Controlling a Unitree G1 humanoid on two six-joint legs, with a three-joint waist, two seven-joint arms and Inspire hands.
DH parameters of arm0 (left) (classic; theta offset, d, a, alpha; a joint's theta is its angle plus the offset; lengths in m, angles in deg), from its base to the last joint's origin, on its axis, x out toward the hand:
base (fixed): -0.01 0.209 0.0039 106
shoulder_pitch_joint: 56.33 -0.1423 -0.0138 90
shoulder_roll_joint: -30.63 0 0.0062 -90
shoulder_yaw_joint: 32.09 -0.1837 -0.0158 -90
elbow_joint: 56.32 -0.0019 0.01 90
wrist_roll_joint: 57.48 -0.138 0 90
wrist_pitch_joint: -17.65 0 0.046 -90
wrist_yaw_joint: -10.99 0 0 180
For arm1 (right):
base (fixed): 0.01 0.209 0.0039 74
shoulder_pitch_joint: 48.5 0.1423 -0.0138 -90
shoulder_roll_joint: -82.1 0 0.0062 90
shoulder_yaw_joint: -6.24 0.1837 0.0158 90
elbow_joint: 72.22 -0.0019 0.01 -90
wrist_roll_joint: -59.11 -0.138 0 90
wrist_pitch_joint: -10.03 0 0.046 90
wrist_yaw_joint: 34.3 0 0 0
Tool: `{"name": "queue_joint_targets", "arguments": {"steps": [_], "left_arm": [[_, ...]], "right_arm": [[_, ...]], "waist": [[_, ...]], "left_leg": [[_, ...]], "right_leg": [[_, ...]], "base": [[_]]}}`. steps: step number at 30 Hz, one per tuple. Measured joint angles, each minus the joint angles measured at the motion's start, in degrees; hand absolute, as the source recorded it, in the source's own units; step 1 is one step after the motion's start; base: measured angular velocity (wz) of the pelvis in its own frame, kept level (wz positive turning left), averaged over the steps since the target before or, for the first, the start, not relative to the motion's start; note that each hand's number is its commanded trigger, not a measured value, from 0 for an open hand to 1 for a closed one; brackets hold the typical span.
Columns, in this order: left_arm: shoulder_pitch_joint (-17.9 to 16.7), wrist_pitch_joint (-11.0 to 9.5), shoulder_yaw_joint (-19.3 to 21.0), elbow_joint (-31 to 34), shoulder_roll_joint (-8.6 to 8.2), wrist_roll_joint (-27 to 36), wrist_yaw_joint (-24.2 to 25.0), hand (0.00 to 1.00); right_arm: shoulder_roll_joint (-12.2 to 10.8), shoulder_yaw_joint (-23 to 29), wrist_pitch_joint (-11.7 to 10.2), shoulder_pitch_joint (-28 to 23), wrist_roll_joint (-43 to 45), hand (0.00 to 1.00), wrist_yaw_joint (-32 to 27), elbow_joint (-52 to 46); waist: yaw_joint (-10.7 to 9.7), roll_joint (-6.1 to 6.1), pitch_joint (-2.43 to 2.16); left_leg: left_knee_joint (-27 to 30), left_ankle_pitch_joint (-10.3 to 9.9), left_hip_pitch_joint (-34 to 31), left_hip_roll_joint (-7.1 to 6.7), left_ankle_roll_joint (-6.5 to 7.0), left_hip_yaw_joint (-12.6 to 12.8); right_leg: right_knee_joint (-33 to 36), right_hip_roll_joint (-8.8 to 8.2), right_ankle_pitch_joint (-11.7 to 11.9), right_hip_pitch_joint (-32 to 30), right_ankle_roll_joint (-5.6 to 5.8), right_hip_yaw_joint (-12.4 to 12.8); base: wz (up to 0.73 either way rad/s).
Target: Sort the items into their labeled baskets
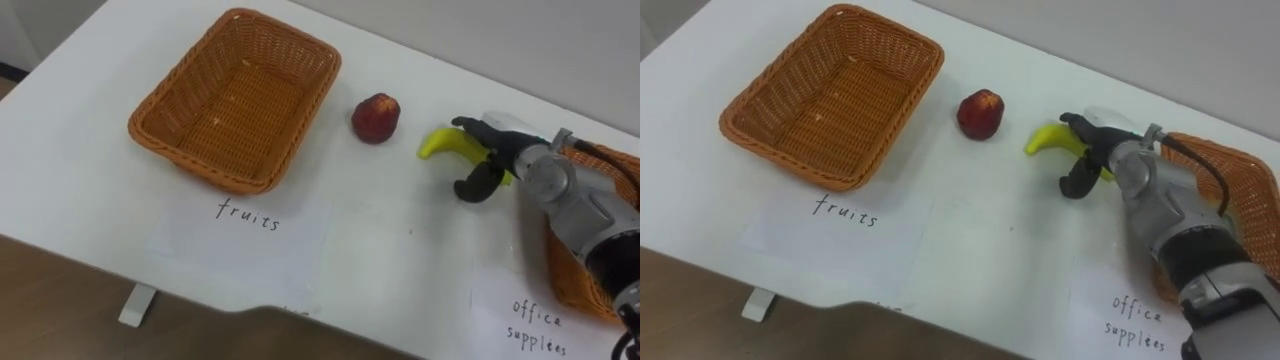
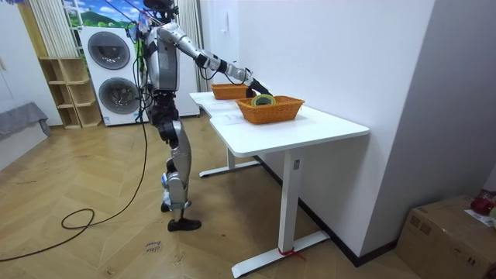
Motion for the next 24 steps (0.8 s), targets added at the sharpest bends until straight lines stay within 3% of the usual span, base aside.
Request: {"name": "queue_joint_targets", "arguments": {"steps": [20, 24], "left_arm": [[1.4, 0.8, -0.4, 0.1, 0.09, -0.1, -1.0, 0.00], [1.6, 1.1, -0.4, 0.2, 0.09, -0.2, -1.0, 0.00]], "right_arm": [[0.0, 0.1, 0.6, 0.0, 0.0, 0.00, 0.7, -0.7], [0.0, 0.1, 1.6, 0.0, 0.1, 0.00, 1.7, -2.6]], "waist": [[0.3, 0.05, 0.02], [0.4, -0.05, -0.04]], "left_leg": [[0.0, 0.0, -0.1, 0.03, 0.00, -0.1], [-0.1, 0.0, -0.2, 0.04, -0.02, 0.0]], "right_leg": [[0.0, 0.05, 0.0, -0.2, 0.01, 0.3], [0.0, 0.02, 0.0, -0.3, 0.00, 0.2]], "base": [[0.00], [0.00]]}}
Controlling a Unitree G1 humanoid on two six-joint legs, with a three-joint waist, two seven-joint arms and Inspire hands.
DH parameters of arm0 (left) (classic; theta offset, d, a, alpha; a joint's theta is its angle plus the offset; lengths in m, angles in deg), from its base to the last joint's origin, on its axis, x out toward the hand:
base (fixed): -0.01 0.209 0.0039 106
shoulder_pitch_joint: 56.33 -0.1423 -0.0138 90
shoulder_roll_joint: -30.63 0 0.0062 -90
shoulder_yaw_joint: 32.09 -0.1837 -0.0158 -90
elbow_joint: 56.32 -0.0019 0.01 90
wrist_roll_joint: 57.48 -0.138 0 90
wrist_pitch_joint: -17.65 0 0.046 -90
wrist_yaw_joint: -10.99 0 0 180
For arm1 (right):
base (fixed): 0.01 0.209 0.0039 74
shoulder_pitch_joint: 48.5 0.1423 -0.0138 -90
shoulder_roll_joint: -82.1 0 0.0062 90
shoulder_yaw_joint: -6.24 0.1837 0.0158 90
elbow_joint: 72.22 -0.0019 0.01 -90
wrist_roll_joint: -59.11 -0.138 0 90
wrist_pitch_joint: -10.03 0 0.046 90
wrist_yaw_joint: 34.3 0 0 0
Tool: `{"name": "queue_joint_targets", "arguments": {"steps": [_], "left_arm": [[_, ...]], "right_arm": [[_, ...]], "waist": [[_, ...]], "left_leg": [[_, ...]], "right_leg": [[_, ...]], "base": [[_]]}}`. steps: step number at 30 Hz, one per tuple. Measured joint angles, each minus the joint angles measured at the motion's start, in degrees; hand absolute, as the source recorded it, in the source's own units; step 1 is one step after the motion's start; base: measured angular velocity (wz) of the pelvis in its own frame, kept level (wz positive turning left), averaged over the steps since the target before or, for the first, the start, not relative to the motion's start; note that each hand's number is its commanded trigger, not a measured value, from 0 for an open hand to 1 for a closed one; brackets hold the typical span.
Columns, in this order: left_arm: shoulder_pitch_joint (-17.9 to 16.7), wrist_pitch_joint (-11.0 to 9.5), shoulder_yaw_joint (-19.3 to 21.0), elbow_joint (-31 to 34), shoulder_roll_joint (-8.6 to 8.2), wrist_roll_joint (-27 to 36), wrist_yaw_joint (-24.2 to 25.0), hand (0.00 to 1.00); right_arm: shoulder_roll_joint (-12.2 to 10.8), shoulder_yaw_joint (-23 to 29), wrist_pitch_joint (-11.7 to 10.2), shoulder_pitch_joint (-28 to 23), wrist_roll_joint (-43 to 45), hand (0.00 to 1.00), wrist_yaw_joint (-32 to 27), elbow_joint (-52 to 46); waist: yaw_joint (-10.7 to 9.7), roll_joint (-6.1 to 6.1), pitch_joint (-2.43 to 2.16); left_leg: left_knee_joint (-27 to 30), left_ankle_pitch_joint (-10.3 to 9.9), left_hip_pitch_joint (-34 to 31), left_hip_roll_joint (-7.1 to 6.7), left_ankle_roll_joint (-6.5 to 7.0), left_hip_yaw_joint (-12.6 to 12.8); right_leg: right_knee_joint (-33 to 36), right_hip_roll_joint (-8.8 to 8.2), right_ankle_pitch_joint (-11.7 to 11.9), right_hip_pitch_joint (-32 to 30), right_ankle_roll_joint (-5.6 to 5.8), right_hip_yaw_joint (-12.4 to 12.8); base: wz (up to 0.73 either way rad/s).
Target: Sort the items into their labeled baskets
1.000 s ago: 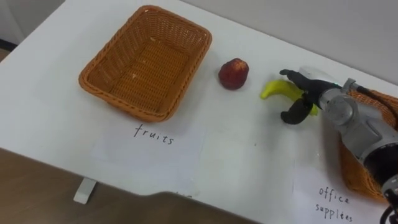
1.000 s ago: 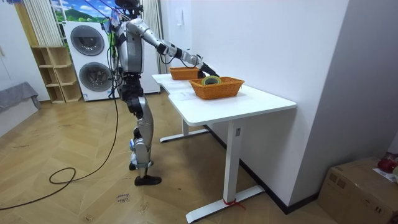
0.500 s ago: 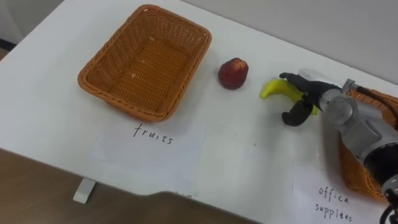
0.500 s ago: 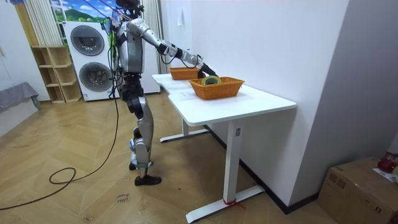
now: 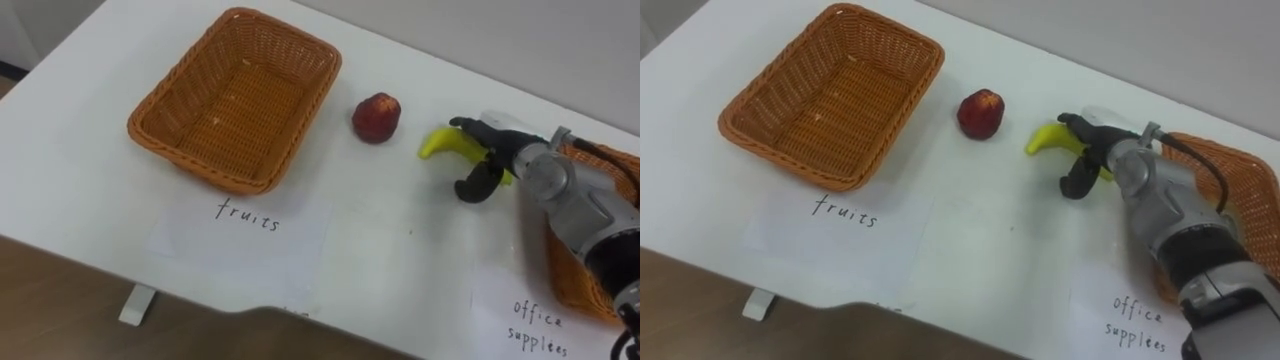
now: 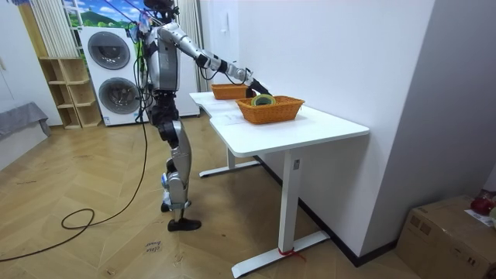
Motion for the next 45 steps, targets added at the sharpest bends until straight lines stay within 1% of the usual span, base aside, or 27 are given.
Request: {"name": "queue_joint_targets", "arguments": {"steps": [6, 9, 10, 11, 12, 13, 15, 16, 19, 21, 24, 27, 32, 36, 38, 45], "left_arm": [[0.2, -0.2, 0.0, 0.0, 0.03, 0.0, 0.0, 0.00], [0.2, -1.1, 0.0, 0.0, 0.44, 0.0, 0.0, 0.00], [0.2, -1.5, 0.0, 0.0, 0.63, 0.0, 0.0, 0.00], [0.2, -1.6, 0.0, 0.0, 0.76, 0.0, 0.0, 0.00], [0.1, -2.0, -0.1, 0.0, 1.06, 0.0, 0.0, 0.00], [0.0, -2.4, -0.5, 0.0, 1.37, 0.0, 0.0, 0.00], [0.0, -2.6, -0.5, 0.0, 1.43, 0.0, 0.0, 0.00], [0.0, -2.8, -0.5, 0.0, 1.43, 0.0, 0.0, 0.00], [-0.1, -3.6, -0.5, 0.0, 1.44, 0.0, 0.0, 0.00], [-0.1, -3.6, -0.6, 0.0, 1.46, 0.0, 0.0, 0.00], [-0.2, -3.7, -0.7, 0.0, 1.48, 0.0, 0.0, 0.00], [-0.3, -3.7, -1.1, -0.1, 1.60, 0.0, 0.0, 0.00], [-0.3, -3.8, -1.1, -0.1, 1.67, 0.0, 0.3, 0.00], [-0.2, -4.1, -1.5, -0.1, 1.77, 0.0, 0.3, 0.00], [-0.2, -4.1, -1.6, -0.1, 1.77, 0.0, 0.4, 0.00], [-0.2, -4.1, -1.6, -0.1, 1.83, 0.0, 0.4, 0.00]], "right_arm": [[0.0, -0.3, 0.0, 0.0, -0.1, 0.00, 1.0, -1.5], [0.0, -1.0, -0.6, 0.0, -0.1, 0.00, 1.9, -3.1], [0.0, -1.2, -0.7, 0.0, -0.1, 0.09, 2.5, -3.3], [0.0, -1.3, -0.7, 0.0, -0.1, 0.37, 2.6, -3.4], [0.1, -1.8, -0.7, 0.0, -0.1, 0.80, 2.9, -3.4], [0.1, -2.0, -0.8, 0.0, -0.1, 1.00, 3.0, -3.4], [0.1, -2.1, -0.9, 0.0, -0.1, 1.00, 3.3, -3.4], [0.1, -2.1, -1.3, 0.0, -0.1, 1.00, 3.3, -3.4], [0.4, -2.1, -1.5, 0.0, -0.1, 1.00, 3.0, -4.4], [0.9, -2.1, -1.9, 0.0, -0.1, 1.00, 3.2, -4.8], [0.8, -2.1, -2.0, 0.0, -0.2, 1.00, 4.0, -4.8], [0.9, -2.1, -2.6, 0.0, -0.2, 1.00, 5.0, -4.7], [0.9, -2.1, -3.0, 0.0, -0.3, 1.00, 5.5, -4.7], [0.9, -2.1, -3.1, 0.0, -0.3, 1.00, 5.5, -4.8], [1.0, -2.1, -3.0, 0.0, -0.3, 1.00, 5.5, -5.0], [1.0, -2.0, -3.1, 0.0, -0.3, 1.00, 6.0, -5.2]], "waist": [[0.4, -0.16, -0.09], [0.5, -0.17, -0.09], [0.6, -0.20, -0.10], [0.6, -0.22, -0.12], [0.6, -0.31, -0.19], [0.6, -0.39, -0.23], [0.6, -0.41, -0.24], [0.6, -0.42, -0.23], [0.7, -0.47, -0.23], [0.8, -0.58, -0.23], [0.8, -0.71, -0.18], [0.8, -0.80, -0.08], [0.8, -0.97, 0.05], [0.8, -1.22, 0.35], [0.8, -1.32, 0.42], [0.8, -1.25, 0.47]], "left_leg": [[0.0, 0.0, 0.0, 0.10, -0.01, 0.0], [0.0, 0.0, 0.0, 0.16, -0.01, 0.1], [0.0, 0.0, 0.0, 0.17, -0.01, 0.1], [0.0, 0.0, 0.0, 0.16, -0.02, 0.1], [0.0, 0.1, 0.1, 0.16, -0.03, 0.0], [0.0, 0.1, 0.1, 0.16, -0.04, 0.0], [0.0, 0.1, 0.1, 0.16, -0.03, 0.0], [0.0, 0.1, 0.1, 0.17, -0.02, 0.1], [0.0, 0.2, 0.1, 0.15, -0.03, 0.1], [0.0, 0.2, 0.1, 0.14, -0.04, 0.1], [0.0, 0.2, 0.2, 0.14, -0.04, 0.1], [0.0, 0.3, 0.2, 0.15, -0.02, 0.2], [0.0, 0.3, 0.2, 0.15, -0.02, 0.2], [-0.1, 0.3, 0.1, 0.14, -0.02, 0.1], [-0.2, 0.3, 0.1, 0.14, -0.02, 0.1], [-0.2, 0.3, 0.1, 0.07, -0.03, 0.2]], "right_leg": [[0.0, -0.31, 0.0, 0.0, 0.00, -0.6], [-0.1, -0.31, 0.0, 0.0, 0.00, -0.5], [-0.1, -0.33, 0.0, 0.0, 0.00, -0.6], [0.0, -0.35, 0.0, 0.0, 0.00, -0.5], [0.0, -0.38, 0.0, 0.0, 0.00, -0.5], [0.0, -0.39, 0.0, 0.0, 0.00, -0.5], [0.0, -0.41, 0.0, 0.0, 0.00, -0.5], [0.0, -0.43, 0.0, 0.0, 0.00, -0.5], [0.0, -0.45, 0.0, 0.0, 0.00, -0.5], [0.0, -0.44, 0.0, 0.1, 0.00, -0.6], [0.0, -0.42, 0.0, 0.2, -0.01, -0.6], [0.0, -0.43, 0.0, 0.2, -0.01, -0.6], [0.0, -0.39, 0.0, 0.2, -0.01, -0.6], [0.0, -0.32, 0.0, 0.1, -0.01, -0.6], [0.0, -0.22, 0.0, 0.0, -0.01, -0.6], [0.0, -0.12, 0.0, 0.0, -0.01, -0.6]], "base": [[0.00], [0.00], [0.00], [0.00], [0.00], [0.00], [0.00], [0.00], [0.00], [0.00], [0.00], [0.00], [0.00], [0.00], [0.00], [0.00]]}}
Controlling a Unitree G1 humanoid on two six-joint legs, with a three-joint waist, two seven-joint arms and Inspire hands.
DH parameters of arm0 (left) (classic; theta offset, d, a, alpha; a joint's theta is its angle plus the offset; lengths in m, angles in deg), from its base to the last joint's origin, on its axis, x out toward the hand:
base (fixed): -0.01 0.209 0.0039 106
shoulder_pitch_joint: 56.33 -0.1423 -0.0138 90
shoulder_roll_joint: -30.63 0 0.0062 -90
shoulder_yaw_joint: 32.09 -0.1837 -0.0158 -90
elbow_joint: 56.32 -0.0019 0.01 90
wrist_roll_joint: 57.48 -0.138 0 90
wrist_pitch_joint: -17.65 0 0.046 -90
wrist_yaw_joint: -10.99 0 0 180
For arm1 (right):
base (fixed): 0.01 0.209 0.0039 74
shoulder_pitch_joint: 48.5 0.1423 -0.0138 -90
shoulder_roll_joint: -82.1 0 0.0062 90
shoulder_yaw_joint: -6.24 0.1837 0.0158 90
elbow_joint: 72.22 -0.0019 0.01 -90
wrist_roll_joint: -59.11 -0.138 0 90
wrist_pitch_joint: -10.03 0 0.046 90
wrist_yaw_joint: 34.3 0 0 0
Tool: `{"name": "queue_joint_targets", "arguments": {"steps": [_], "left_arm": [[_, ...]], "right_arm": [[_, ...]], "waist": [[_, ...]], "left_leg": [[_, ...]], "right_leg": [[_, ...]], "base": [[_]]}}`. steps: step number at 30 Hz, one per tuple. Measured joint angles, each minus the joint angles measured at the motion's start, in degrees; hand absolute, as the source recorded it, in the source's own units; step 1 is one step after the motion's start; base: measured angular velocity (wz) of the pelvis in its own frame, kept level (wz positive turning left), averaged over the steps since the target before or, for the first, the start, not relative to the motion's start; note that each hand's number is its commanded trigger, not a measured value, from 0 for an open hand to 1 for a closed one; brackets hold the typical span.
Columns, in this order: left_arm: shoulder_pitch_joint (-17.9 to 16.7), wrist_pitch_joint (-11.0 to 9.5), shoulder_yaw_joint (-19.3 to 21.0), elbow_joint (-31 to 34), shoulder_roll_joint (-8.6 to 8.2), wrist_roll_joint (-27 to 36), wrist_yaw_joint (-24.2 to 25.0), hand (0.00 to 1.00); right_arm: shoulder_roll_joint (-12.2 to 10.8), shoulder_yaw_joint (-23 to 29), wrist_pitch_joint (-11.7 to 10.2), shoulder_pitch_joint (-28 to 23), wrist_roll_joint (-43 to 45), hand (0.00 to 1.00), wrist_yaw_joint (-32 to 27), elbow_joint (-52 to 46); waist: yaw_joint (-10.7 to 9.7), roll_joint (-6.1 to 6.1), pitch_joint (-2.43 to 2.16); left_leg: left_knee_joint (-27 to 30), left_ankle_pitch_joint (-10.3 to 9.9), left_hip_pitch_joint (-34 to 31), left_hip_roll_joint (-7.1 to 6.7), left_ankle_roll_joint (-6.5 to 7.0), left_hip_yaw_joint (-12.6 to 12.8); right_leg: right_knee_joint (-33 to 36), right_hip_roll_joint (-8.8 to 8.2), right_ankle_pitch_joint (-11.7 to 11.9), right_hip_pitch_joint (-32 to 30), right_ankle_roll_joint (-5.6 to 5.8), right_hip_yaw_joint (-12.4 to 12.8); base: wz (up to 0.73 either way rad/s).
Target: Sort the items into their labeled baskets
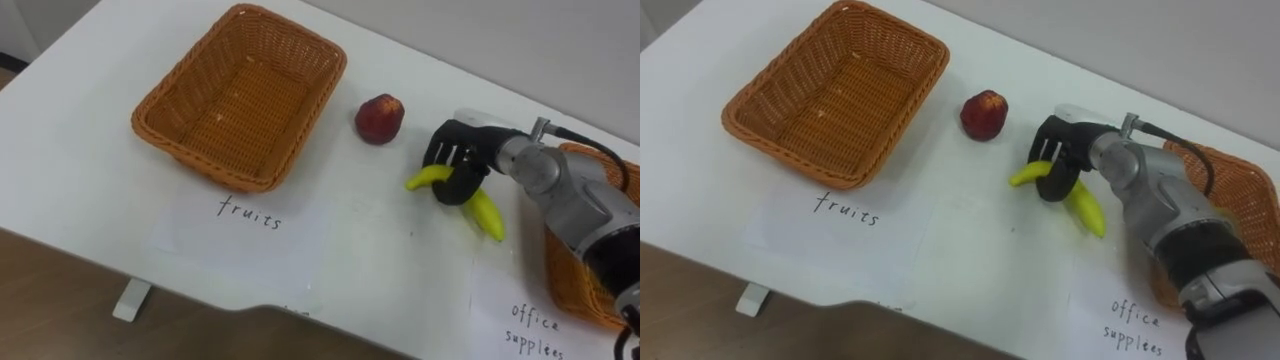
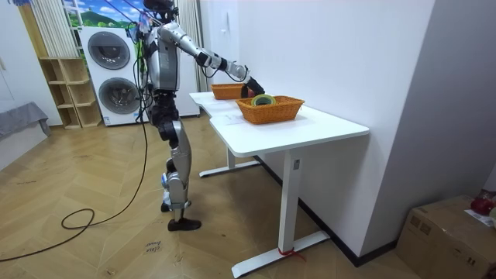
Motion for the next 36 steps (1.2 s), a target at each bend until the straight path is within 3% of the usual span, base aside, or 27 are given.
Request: {"name": "queue_joint_targets", "arguments": {"steps": [14, 19, 23, 29, 31, 36], "left_arm": [[0.3, 0.1, 0.1, 0.1, 0.09, 0.0, 0.1, 0.00], [0.0, 0.4, 0.1, 0.1, -0.21, 0.1, 0.1, 0.00], [-0.9, 0.4, 0.6, 0.1, -0.42, 0.1, -0.1, 0.00], [-3.4, 0.6, 2.5, 1.5, -1.42, 0.0, -2.0, 0.00], [-3.9, 0.8, 3.6, 1.8, -2.32, 0.1, -2.4, 0.00], [-5.5, 0.9, 4.6, 1.9, -3.65, 0.1, -2.4, 0.00]], "right_arm": [[0.0, 0.0, 0.2, -0.7, -0.4, 1.00, 0.0, -3.5], [0.0, 0.0, -0.2, -2.7, -0.3, 1.00, 0.0, -10.2], [0.0, 0.4, 0.1, -3.0, -0.3, 1.00, 0.0, -12.6], [0.0, 7.4, 0.2, -5.5, -1.0, 1.00, -1.9, -17.6], [0.0, 11.6, 0.3, -7.8, -1.3, 1.00, -2.7, -19.8], [-0.1, 15.6, 0.5, -9.9, -1.0, 1.00, -3.0, -20.3]], "waist": [[-0.1, 0.00, -0.24], [-1.6, 0.86, -0.64], [-1.8, 1.20, -0.70], [-3.4, 2.27, -0.87], [-3.6, 2.79, -1.25], [-4.5, 3.59, -1.27]], "left_leg": [[0.0, 0.0, -0.2, -0.10, -0.01, 0.0], [0.1, 0.0, -0.1, -0.09, 0.01, 0.1], [0.0, 0.0, 0.7, 0.11, 0.01, 1.2], [-0.7, 0.0, 3.0, -0.02, 0.01, 0.7], [-1.4, 0.0, 3.8, -0.07, 0.03, 0.7], [-2.0, 0.0, 5.9, -0.09, 0.06, 0.7]], "right_leg": [[-0.1, 0.06, 0.0, -0.1, 0.00, 0.0], [-0.1, -0.10, 0.0, 0.1, 0.00, 0.4], [-0.1, -0.13, 0.0, 0.5, 0.00, 1.5], [-0.1, -0.04, 0.0, 2.6, 0.00, 1.5], [-0.1, 0.08, 0.0, 3.2, 0.02, 1.4], [-0.2, 0.10, 0.0, 5.2, 0.03, 1.4]], "base": [[0.00], [0.00], [-0.13], [0.01], [0.02], [-0.01]]}}
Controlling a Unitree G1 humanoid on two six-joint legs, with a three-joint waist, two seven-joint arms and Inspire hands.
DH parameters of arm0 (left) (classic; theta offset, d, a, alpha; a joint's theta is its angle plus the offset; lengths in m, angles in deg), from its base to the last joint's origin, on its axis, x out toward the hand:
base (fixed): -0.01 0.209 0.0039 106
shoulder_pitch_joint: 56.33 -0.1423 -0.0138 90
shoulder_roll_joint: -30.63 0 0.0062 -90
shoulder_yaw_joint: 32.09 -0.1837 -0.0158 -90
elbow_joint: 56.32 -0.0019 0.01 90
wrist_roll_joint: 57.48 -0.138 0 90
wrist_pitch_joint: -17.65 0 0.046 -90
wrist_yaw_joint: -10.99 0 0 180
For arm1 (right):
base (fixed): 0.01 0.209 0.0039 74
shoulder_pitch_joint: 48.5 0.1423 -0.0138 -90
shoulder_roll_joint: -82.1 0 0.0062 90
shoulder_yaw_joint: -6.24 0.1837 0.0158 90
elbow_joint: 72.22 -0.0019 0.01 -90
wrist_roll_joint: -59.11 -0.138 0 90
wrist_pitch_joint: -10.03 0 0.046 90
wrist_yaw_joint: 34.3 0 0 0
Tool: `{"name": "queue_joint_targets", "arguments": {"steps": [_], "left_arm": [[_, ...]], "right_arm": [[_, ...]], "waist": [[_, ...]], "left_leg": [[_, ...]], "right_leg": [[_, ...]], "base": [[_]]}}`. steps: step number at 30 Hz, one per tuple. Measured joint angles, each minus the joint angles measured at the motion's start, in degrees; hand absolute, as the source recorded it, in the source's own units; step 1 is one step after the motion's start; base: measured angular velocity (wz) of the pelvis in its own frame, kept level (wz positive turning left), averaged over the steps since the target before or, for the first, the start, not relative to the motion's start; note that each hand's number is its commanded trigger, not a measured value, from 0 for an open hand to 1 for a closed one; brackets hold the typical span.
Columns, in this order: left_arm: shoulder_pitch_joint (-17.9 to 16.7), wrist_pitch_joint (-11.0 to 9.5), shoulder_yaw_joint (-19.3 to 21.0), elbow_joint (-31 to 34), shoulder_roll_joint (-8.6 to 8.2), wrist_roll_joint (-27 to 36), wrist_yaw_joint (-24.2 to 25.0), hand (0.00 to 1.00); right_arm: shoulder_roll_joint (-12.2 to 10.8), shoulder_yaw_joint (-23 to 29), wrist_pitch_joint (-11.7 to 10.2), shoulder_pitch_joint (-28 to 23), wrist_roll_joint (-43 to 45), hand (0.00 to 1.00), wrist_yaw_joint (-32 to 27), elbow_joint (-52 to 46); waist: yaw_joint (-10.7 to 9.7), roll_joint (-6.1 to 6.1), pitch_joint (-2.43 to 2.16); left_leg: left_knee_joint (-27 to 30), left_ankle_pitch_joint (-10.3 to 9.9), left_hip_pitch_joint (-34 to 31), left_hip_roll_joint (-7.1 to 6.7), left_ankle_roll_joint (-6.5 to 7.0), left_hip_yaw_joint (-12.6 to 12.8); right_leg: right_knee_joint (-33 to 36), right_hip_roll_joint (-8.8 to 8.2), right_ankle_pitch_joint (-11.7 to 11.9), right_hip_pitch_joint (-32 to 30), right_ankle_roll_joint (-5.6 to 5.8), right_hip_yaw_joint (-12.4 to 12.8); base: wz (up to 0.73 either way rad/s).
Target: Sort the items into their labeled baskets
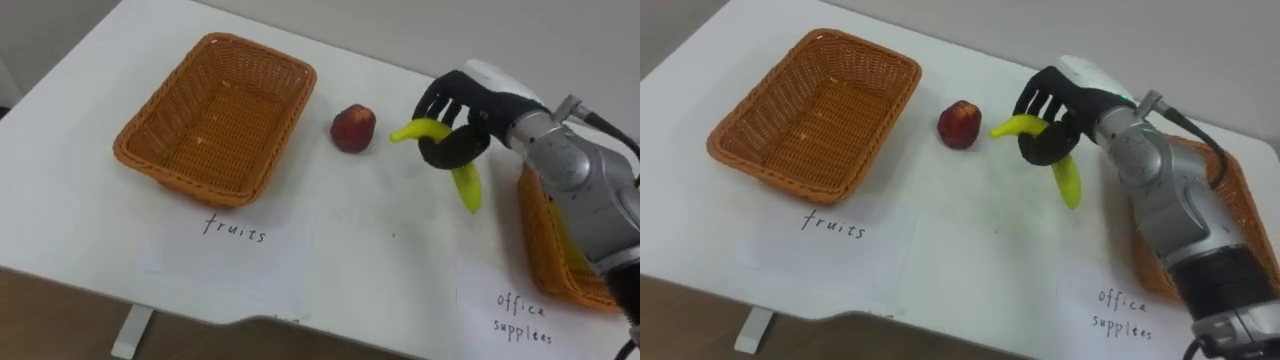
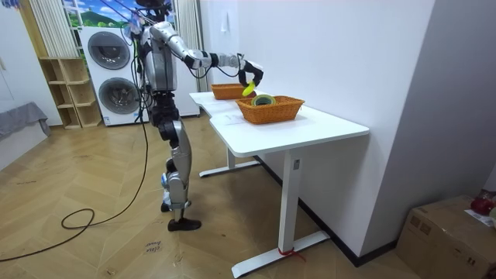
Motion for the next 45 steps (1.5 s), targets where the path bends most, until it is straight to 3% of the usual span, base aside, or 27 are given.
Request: {"name": "queue_joint_targets", "arguments": {"steps": [6, 20, 26, 36, 40, 45], "left_arm": [[-0.5, 0.3, 0.1, 0.7, -1.12, 0.0, 0.0, 0.00], [-1.7, -0.2, 2.3, 4.5, -1.33, 2.3, -1.2, 0.00], [-1.7, -0.2, 2.2, 5.1, -2.17, 2.2, -1.7, 0.00], [-2.1, -0.2, 2.0, 4.9, -2.93, 2.3, -2.6, 0.00], [-1.6, -0.2, 1.9, 4.9, -3.66, 2.4, -2.6, 0.00], [-1.8, 0.1, 1.0, 4.9, -3.86, 2.3, -2.6, 0.00]], "right_arm": [[0.0, 1.0, 0.0, -0.5, 0.8, 1.00, -0.3, -0.5], [0.0, 3.0, 0.0, -0.2, -2.0, 1.00, -3.6, -6.8], [0.0, 3.0, -0.2, -0.1, -3.0, 1.00, -5.0, -11.1], [0.0, 3.0, -0.3, 0.3, -6.5, 1.00, -5.4, -11.0], [-0.5, 3.0, -0.3, 1.1, -8.3, 1.00, -5.4, -10.8], [-2.8, 3.0, 0.2, 2.4, -8.3, 1.00, -5.6, -10.9]], "waist": [[-1.2, 0.80, -0.33], [-1.5, 1.23, -0.29], [-1.5, 2.28, -0.72], [-0.7, 2.63, -0.54], [-0.1, 2.32, 0.08], [0.0, 2.05, 0.09]], "left_leg": [[-0.2, 0.0, 1.5, 0.03, 0.00, 0.3], [-1.0, 0.1, 4.0, 0.10, 0.07, 0.5], [-1.1, 0.2, 4.3, -0.04, 0.07, 0.5], [-1.8, 0.3, 5.1, -0.06, 0.09, 0.7], [-1.8, 0.4, 5.0, -0.17, 0.13, 0.6], [-1.9, 0.3, 4.8, -0.14, 0.14, 0.3]], "right_leg": [[0.1, -0.20, 0.0, 1.1, 0.01, 0.1], [0.1, -0.35, 0.0, 3.3, 0.05, -0.1], [0.2, -0.21, 0.0, 3.4, 0.05, 0.0], [0.2, -0.08, -0.1, 3.8, 0.10, 0.0], [0.2, -0.10, -0.2, 3.8, 0.26, 0.0], [0.2, -0.03, -0.3, 3.7, 0.36, -0.2]], "base": [[-0.03], [-0.01], [0.00], [-0.01], [0.00], [0.03]]}}
